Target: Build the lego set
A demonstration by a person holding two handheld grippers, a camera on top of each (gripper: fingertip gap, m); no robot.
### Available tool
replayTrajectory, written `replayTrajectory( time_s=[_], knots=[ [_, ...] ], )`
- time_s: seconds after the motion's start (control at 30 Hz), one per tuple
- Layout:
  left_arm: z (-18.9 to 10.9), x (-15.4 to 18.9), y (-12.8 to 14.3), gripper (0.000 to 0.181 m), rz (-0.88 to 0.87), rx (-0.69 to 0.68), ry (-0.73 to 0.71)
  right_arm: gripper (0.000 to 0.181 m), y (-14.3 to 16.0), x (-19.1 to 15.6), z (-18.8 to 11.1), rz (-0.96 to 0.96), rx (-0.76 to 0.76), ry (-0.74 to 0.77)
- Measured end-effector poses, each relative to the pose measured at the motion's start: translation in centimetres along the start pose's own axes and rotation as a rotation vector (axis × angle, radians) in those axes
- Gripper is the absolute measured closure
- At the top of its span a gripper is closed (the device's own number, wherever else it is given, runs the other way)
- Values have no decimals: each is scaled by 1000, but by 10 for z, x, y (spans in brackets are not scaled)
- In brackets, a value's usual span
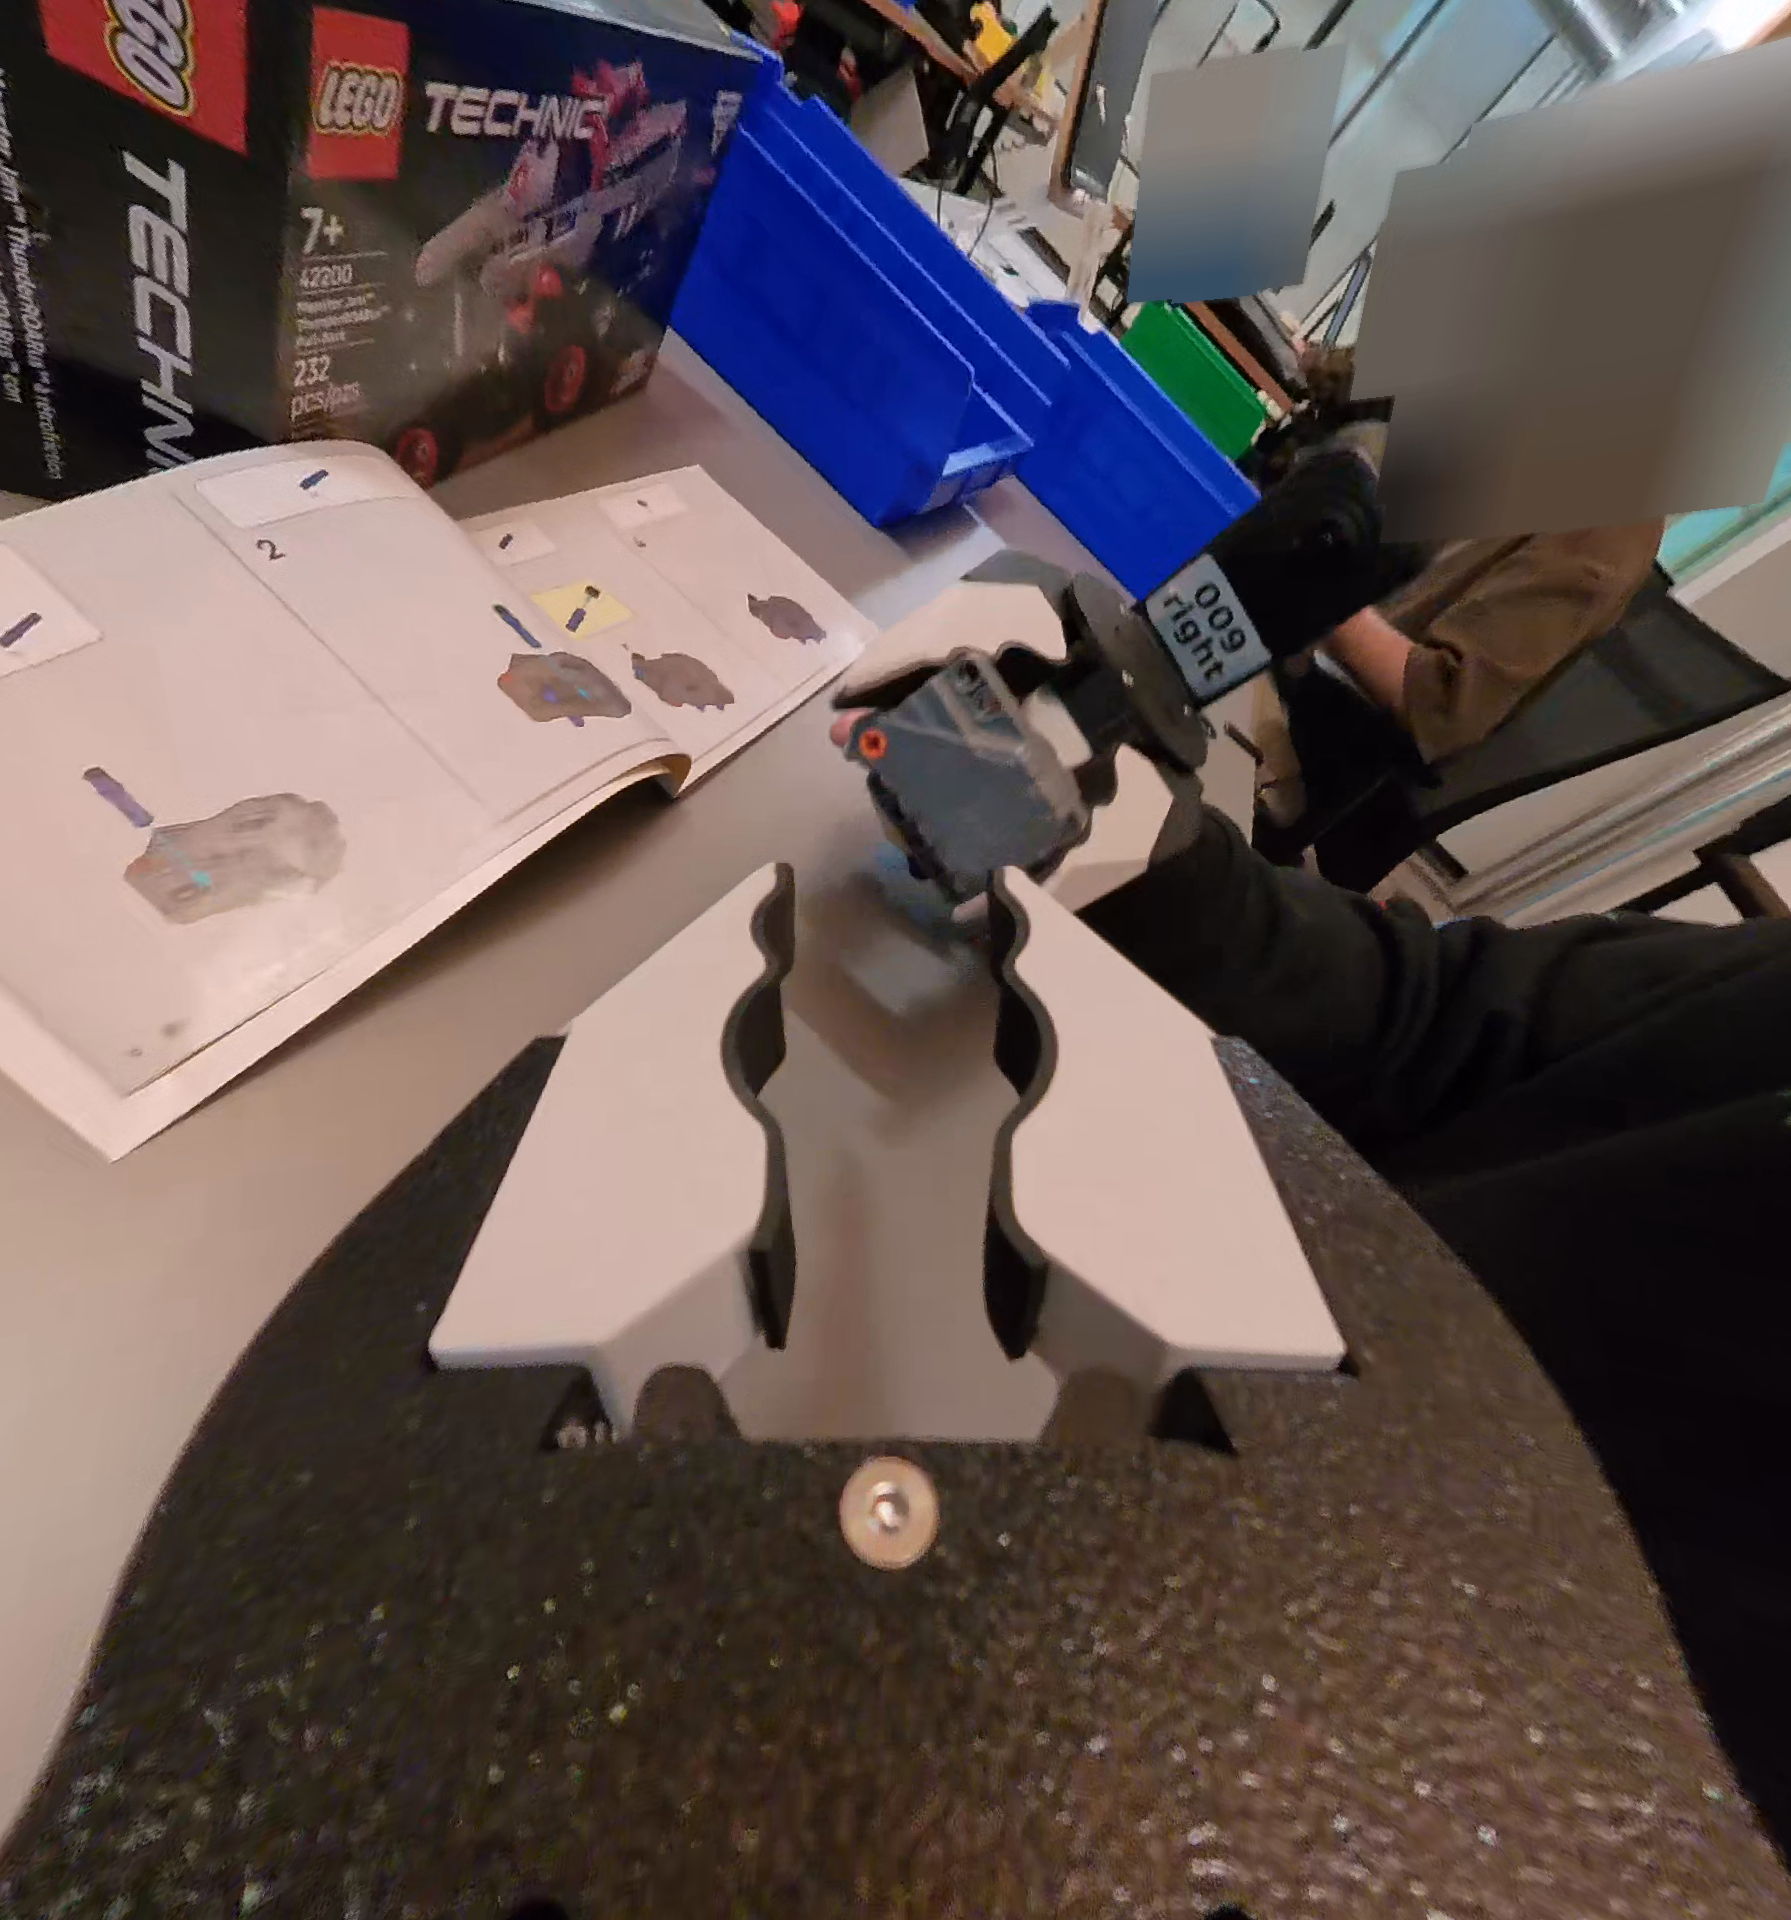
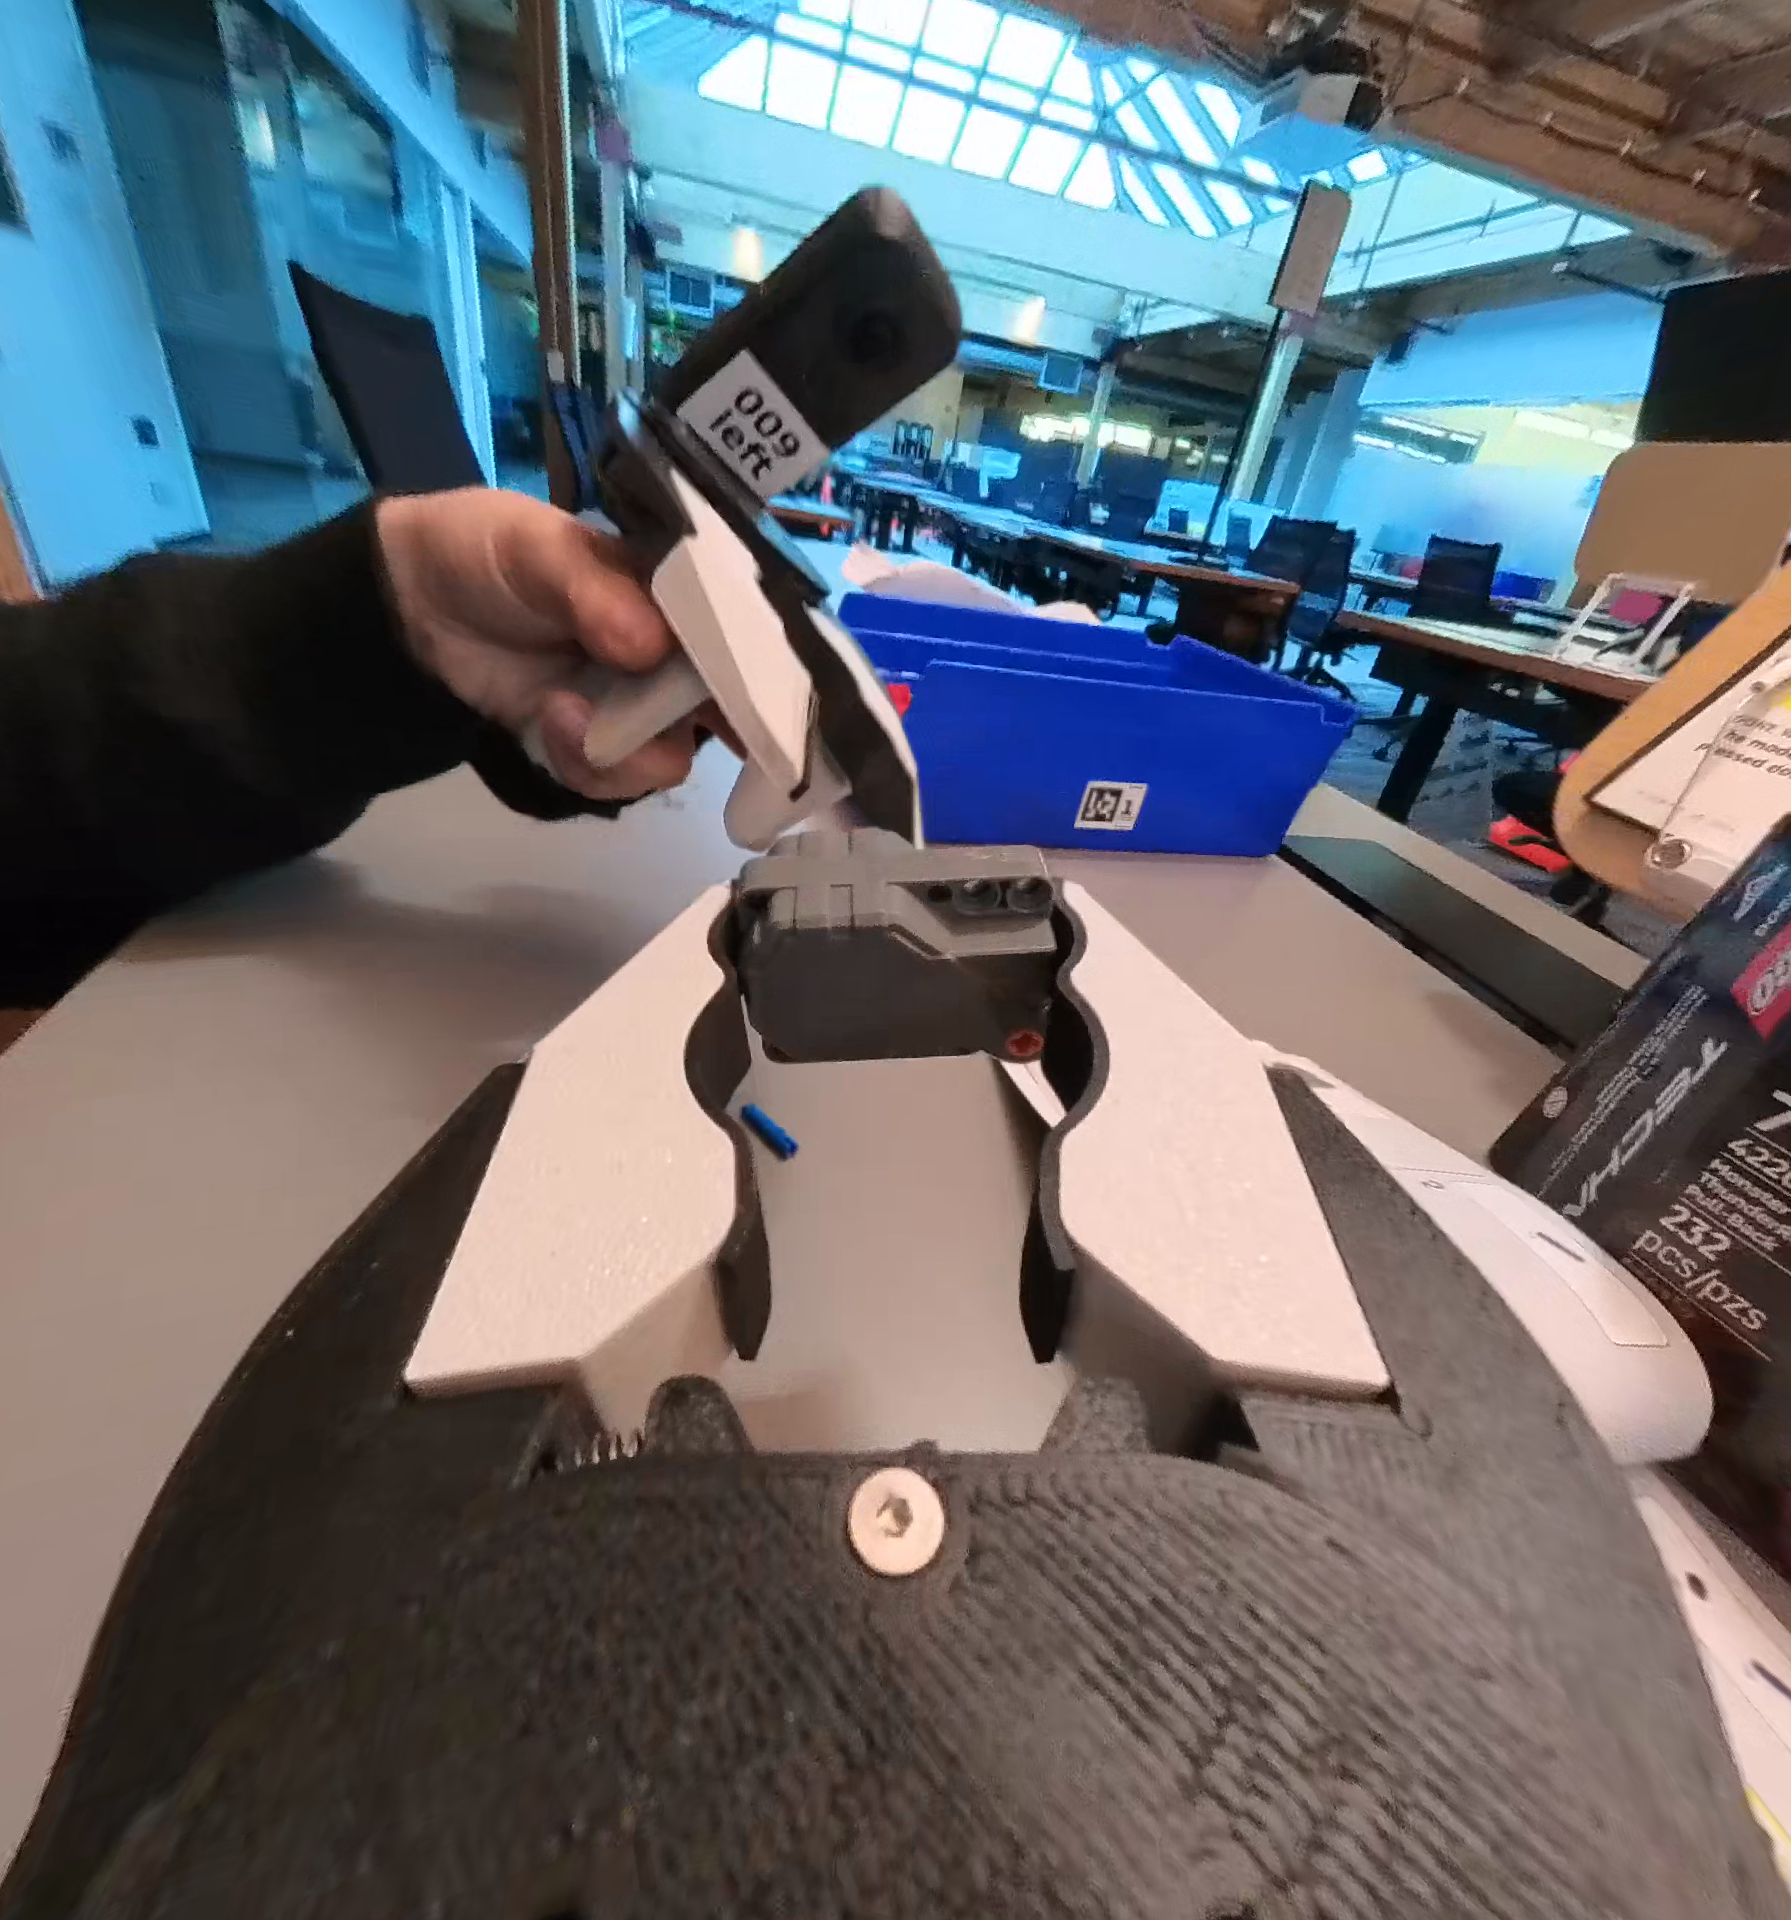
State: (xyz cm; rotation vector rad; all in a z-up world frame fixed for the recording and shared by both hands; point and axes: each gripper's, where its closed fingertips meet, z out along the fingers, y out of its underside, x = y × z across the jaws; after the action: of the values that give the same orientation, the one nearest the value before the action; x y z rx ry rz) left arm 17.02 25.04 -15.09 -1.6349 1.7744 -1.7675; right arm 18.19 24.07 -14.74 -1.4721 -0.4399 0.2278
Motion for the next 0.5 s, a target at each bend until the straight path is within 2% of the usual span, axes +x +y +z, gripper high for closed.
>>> replayTrajectory(
  time_s=[0.27,0.43,0.5],
  knots=[
    [2,-41,45,151,135,-266,-190,127,-33,-7,-12,224,243,-134],
    [3,-48,55,152,231,-323,-196,127,-45,4,-26,306,333,-148],
    [-2,-49,56,159,322,-330,-195,127,-41,14,-32,272,298,-100]
  ],
)
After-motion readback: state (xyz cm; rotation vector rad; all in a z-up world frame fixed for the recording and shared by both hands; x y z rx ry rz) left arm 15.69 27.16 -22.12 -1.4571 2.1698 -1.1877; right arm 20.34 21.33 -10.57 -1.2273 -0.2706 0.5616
